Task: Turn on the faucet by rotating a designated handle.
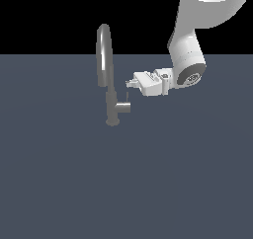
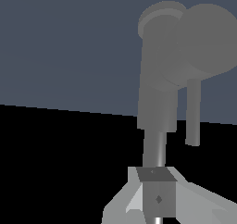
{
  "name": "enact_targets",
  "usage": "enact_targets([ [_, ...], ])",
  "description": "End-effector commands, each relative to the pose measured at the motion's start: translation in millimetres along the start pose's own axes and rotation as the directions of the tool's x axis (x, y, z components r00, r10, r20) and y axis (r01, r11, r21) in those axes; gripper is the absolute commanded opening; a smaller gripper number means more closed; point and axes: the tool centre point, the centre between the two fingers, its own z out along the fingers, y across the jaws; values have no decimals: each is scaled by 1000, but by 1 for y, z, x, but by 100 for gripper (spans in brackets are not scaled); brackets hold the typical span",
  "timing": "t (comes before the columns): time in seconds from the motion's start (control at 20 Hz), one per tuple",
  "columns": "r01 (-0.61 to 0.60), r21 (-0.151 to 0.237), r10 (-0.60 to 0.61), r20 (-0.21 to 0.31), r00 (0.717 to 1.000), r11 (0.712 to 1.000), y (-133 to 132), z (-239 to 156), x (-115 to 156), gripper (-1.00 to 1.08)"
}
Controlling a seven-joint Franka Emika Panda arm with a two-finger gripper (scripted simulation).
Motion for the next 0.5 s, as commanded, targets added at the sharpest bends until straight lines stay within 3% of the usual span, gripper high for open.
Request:
enact_targets([
  [0.0,-31,31,30,34,999,999,-4,3,13,-100],
  [0.45,-85,79,78,91,993,993,-8,9,38,-100],
])
